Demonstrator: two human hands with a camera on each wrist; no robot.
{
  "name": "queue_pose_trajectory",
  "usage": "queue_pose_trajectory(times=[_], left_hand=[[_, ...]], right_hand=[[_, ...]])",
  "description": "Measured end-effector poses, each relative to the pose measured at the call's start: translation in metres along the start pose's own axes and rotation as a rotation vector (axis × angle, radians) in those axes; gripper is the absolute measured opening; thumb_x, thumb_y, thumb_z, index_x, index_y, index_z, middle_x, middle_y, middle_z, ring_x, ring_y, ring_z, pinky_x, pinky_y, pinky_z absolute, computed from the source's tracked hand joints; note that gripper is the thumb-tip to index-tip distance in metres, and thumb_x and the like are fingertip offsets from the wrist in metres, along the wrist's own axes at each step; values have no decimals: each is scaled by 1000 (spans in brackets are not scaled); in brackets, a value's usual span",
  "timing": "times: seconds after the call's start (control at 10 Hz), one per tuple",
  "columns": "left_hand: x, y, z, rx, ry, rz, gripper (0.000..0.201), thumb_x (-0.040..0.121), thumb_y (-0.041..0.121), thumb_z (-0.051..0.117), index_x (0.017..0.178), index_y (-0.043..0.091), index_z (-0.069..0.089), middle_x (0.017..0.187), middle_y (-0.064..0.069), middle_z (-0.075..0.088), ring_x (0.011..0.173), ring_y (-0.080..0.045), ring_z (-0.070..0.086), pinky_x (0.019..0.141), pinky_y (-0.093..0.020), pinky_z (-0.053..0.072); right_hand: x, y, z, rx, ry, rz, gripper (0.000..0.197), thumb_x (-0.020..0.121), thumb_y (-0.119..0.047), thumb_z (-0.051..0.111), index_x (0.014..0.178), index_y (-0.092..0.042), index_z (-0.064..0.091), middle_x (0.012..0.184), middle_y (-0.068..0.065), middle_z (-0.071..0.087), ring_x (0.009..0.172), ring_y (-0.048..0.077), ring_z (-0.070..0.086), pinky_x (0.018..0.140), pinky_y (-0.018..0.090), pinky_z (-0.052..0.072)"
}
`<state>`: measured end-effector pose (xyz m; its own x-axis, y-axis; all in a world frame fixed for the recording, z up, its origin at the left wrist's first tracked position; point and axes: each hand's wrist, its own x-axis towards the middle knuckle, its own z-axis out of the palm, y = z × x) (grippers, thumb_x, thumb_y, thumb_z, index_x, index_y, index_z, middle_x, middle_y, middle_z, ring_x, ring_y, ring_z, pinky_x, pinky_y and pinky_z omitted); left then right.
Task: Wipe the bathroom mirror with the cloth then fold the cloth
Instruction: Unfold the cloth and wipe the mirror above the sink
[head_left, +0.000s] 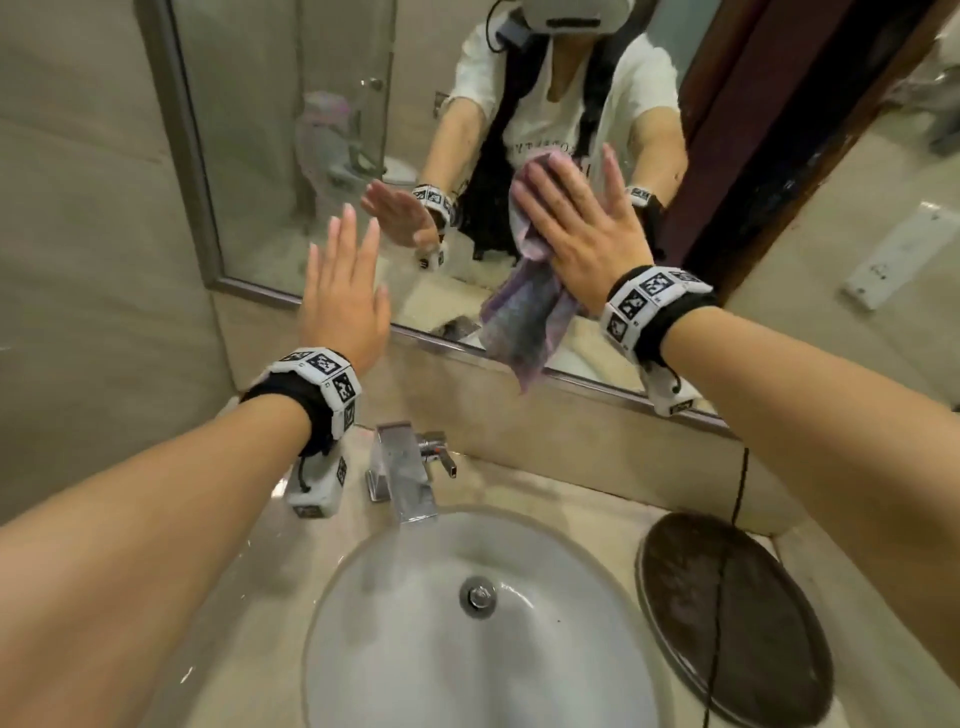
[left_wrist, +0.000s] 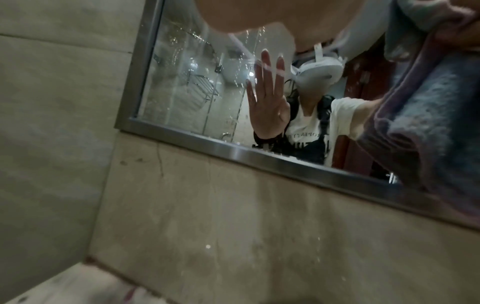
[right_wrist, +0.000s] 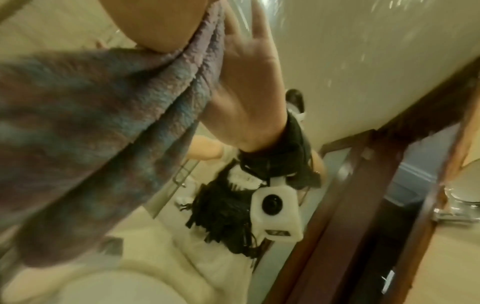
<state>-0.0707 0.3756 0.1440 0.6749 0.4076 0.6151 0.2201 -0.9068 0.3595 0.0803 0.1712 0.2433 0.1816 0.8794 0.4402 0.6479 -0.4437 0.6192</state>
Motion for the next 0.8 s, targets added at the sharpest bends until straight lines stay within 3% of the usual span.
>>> queue_pose_trajectory(times=[0.1, 0.2, 0.3, 0.4, 0.5, 0.6, 0.7, 0.8], left_hand=[[23, -11, -13, -40, 29, 24, 65, 91, 14, 44, 149, 11, 15, 157, -11, 7, 145, -24, 5, 118, -41, 2], [30, -24, -18, -65, 44, 20, 64, 91, 15, 43, 148, 11, 15, 157, -12, 7, 145, -24, 5, 118, -41, 3], [23, -39, -15, -71, 48, -20, 63, 92, 15, 43, 148, 11, 15, 157, -11, 6, 145, -24, 5, 118, -41, 3], [3, -59, -6, -64, 37, -48, 63, 91, 14, 44, 148, 11, 18, 157, -12, 9, 145, -24, 7, 118, -41, 4], [-24, -85, 2, -46, 5, -78, 62, 91, 15, 44, 147, 11, 20, 156, -12, 10, 145, -24, 9, 117, -40, 4], [-41, -107, 2, -3, -28, -117, 61, 91, 14, 45, 147, 11, 21, 156, -11, 9, 145, -24, 8, 117, -40, 4], [-40, -113, -8, 39, -11, -129, 61, 92, 13, 46, 148, 12, 20, 157, -11, 9, 145, -23, 7, 118, -39, 3], [-15, -103, -31, 32, 63, -89, 61, 91, 13, 46, 147, 10, 21, 156, -12, 9, 145, -24, 8, 118, -39, 4]], right_hand=[[22, 5, -13, -116, 102, 73, 53, 97, -29, 29, 146, -9, 27, 151, 12, 32, 138, 35, 31, 106, 59, 13], [30, -24, -2, -127, 121, 130, 53, 96, -27, 37, 144, -5, 31, 148, 15, 36, 135, 39, 36, 106, 57, 14], [34, -54, 19, -9, 95, 116, 53, 95, -29, 34, 144, -9, 32, 150, 14, 35, 138, 36, 31, 112, 56, 11], [35, -92, 54, 111, 100, 45, 55, 90, -20, 41, 144, -12, 34, 150, 12, 34, 143, 30, 21, 118, 46, -2], [27, -129, 88, 211, 83, -21, 49, 94, -16, 34, 142, -11, 37, 149, 12, 36, 144, 27, 16, 118, 44, -8], [18, -148, 103, 200, -17, -79, 52, 93, -10, 38, 144, -10, 33, 151, 14, 32, 146, 17, -5, 116, 48, -10], [31, -111, 116, 926, 253, -422, 52, 101, -34, 28, 149, -15, 23, 156, 7, 19, 146, 19, 1, 118, 45, -8], [46, -78, 85, 835, 123, -440, 57, 98, -43, 27, 149, -17, 21, 155, 6, 22, 145, 24, 10, 118, 42, -7]])
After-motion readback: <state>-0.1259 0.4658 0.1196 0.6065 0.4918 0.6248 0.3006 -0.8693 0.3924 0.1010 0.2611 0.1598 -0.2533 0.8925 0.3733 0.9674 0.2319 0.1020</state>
